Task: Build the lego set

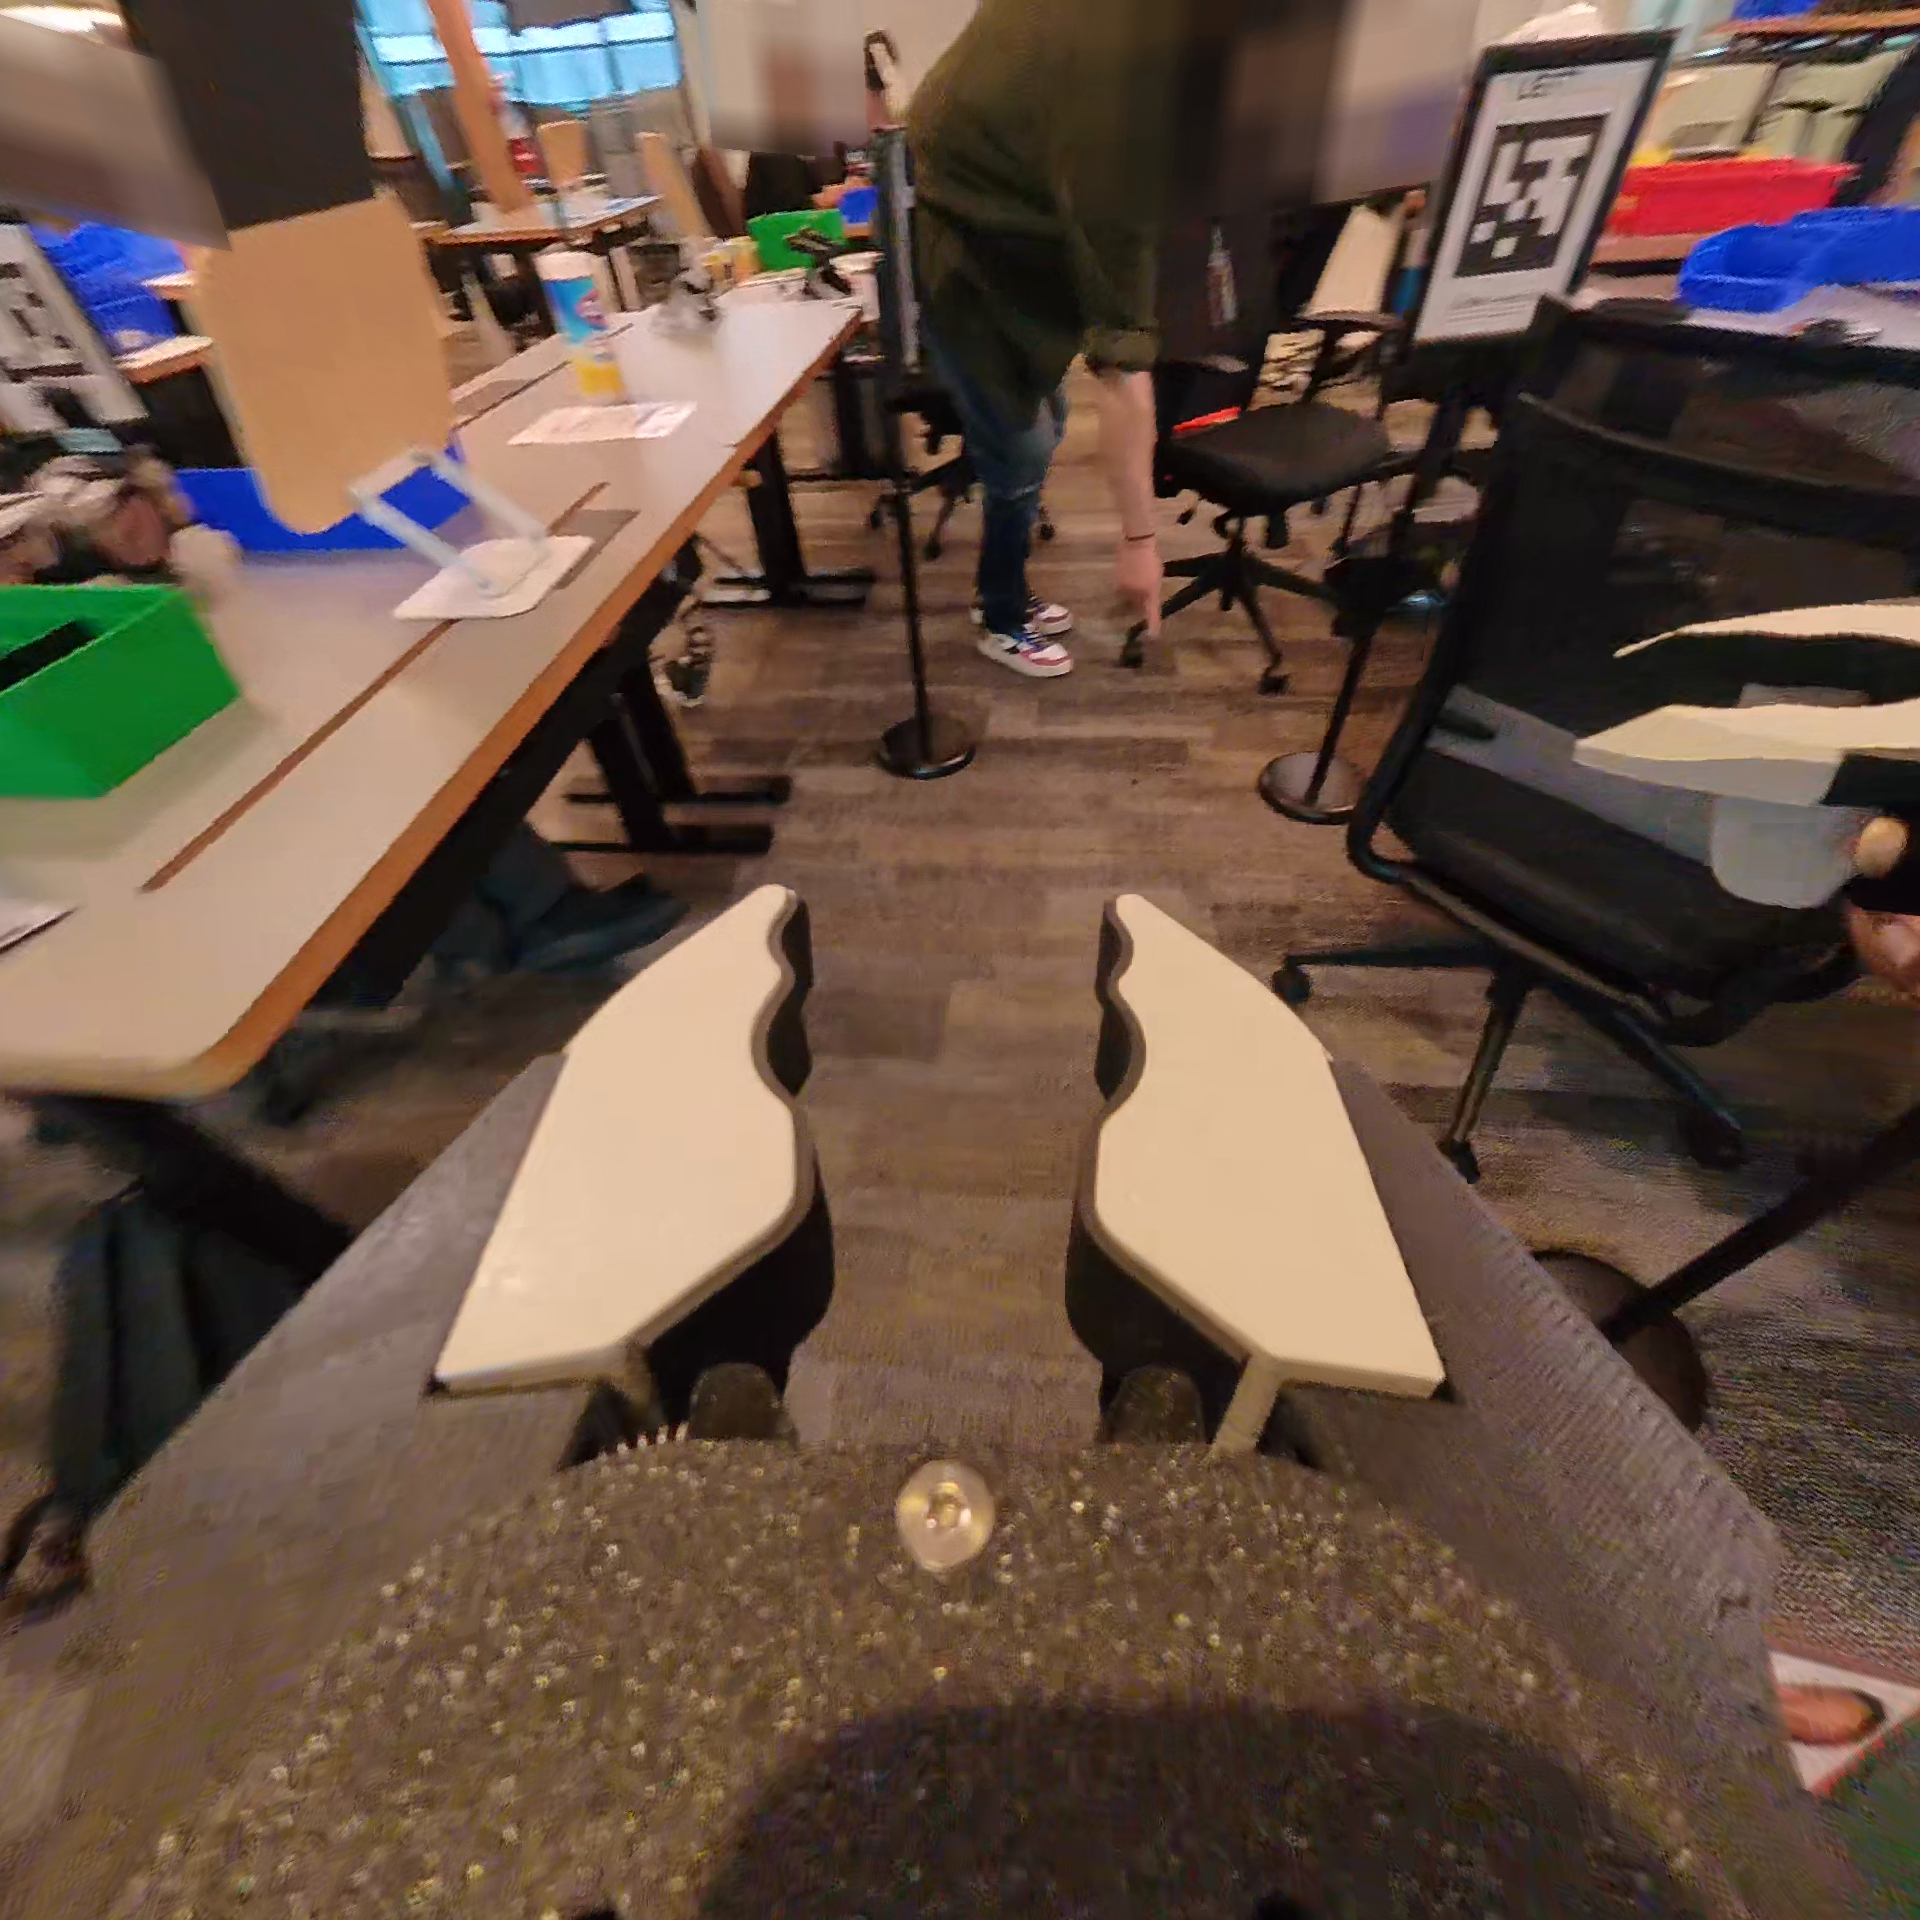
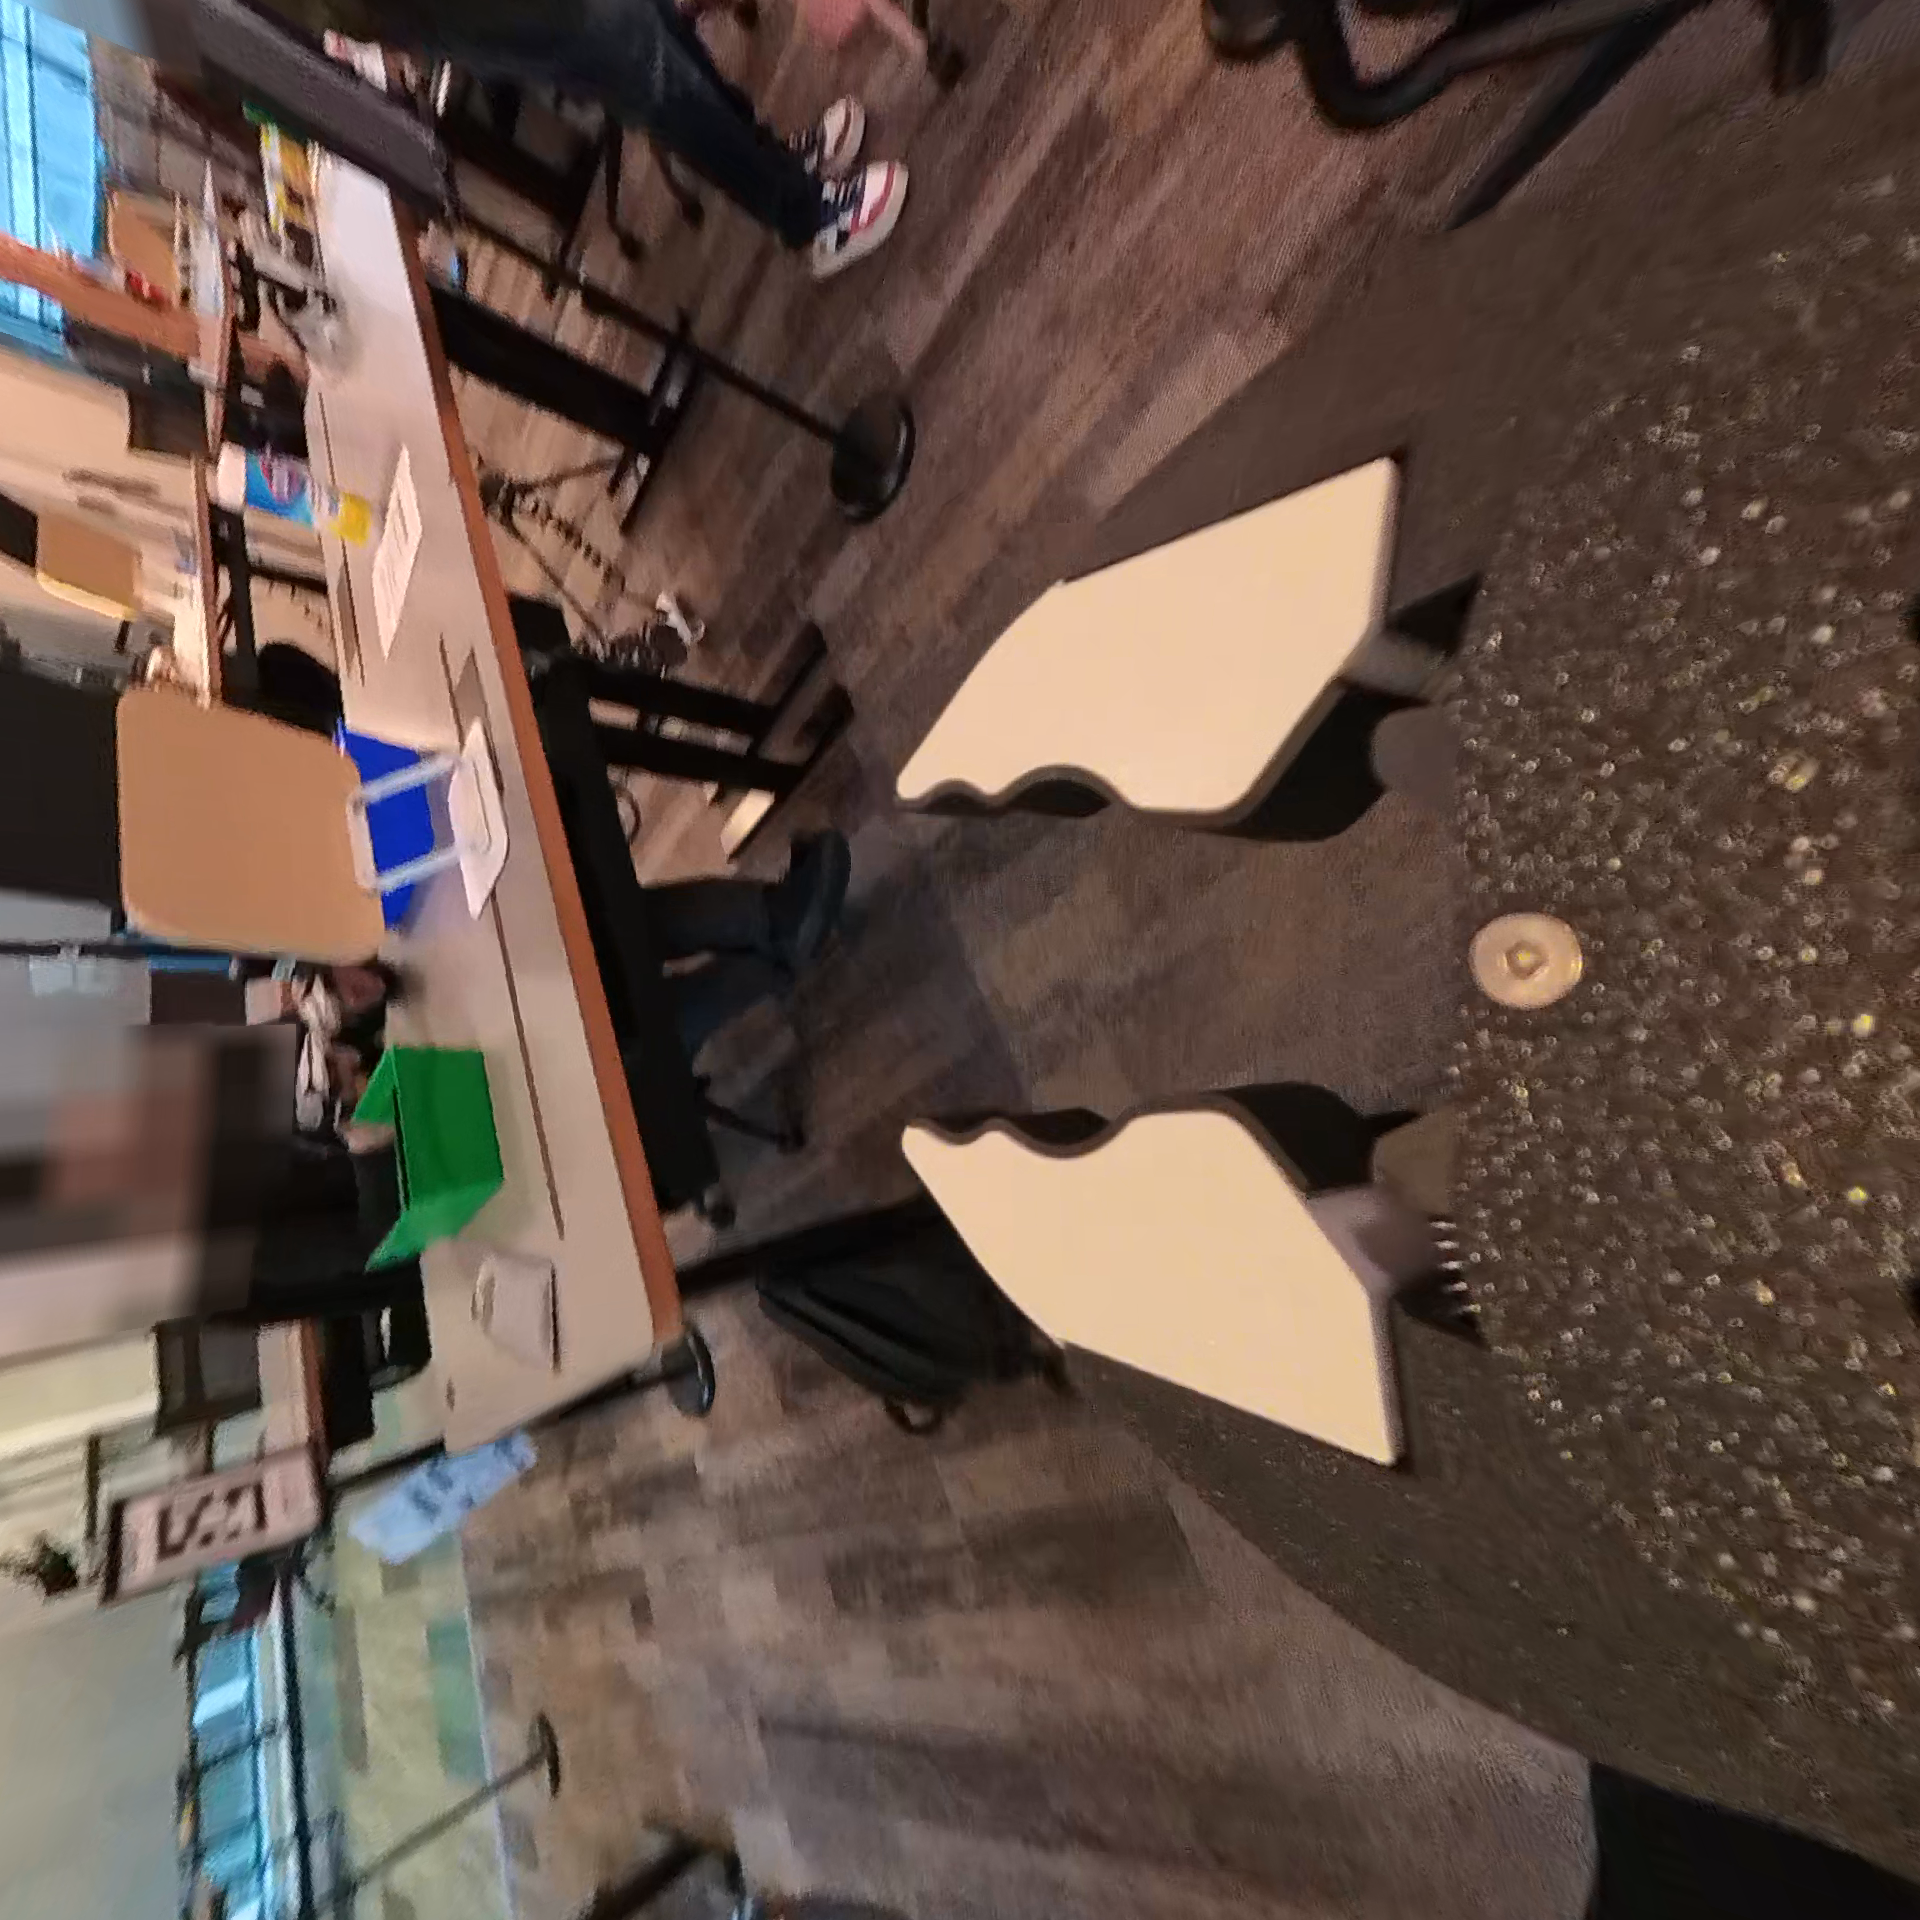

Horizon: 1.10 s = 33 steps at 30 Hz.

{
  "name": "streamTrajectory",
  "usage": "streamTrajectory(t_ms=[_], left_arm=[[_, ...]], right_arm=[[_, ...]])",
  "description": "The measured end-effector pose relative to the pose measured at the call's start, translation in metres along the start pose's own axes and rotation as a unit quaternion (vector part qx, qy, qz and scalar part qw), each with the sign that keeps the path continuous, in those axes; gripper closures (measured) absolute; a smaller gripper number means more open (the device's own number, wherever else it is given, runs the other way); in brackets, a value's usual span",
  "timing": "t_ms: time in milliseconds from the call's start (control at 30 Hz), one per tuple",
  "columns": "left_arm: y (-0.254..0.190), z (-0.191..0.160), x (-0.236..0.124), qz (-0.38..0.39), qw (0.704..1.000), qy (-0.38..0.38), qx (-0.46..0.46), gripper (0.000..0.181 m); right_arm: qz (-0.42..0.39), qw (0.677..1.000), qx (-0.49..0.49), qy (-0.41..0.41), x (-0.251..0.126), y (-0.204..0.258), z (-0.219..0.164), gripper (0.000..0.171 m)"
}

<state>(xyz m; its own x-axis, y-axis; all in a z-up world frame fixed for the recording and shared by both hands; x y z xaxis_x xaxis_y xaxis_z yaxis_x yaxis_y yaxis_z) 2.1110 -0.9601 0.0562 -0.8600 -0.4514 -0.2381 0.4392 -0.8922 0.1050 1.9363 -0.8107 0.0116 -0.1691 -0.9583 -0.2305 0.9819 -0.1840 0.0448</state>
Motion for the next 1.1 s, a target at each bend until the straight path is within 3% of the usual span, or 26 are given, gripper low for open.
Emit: streamTrajectory(t_ms=[367,600,800,900,1100], left_arm=[[-0.057,0.049,0.388,-0.243,0.968,-0.021,0.053,0.132],[-0.165,0.116,0.614,-0.391,0.917,-0.024,0.077,0.134],[-0.267,0.13,0.786,-0.423,0.903,-0.012,0.079,0.137],[-0.31,0.115,0.871,-0.41,0.908,0.055,0.065,0.137],[-0.385,0.13,1.013,-0.41,0.906,0.101,0.041,0.14]], right_arm=[[-0.226,0.969,0.079,0.056,0.114,-0.235,-0.01,0.118],[-0.298,0.947,0.1,0.063,0.169,-0.395,0.024,0.118],[-0.319,0.936,0.14,0.056,0.218,-0.547,0.002,0.118],[-0.303,0.937,0.159,0.075,0.254,-0.638,-0.016,0.118],[-0.265,0.953,0.103,0.107,0.327,-0.83,0.006,0.117]])
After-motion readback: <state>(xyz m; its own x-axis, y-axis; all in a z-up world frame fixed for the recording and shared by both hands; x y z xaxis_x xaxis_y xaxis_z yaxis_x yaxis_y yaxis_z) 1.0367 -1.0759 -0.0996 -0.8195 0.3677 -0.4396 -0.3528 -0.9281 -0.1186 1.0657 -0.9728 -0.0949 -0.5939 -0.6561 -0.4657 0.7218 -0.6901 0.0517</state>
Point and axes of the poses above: each gripper's, where its closed fingertips meet, x out along the fingers, z out of its top, y = z × x across the jaws, the point moved 1 cm from there along -x, back along the fingers, and after that the axes turned 12 degrees about z, right-handed, at the moved point
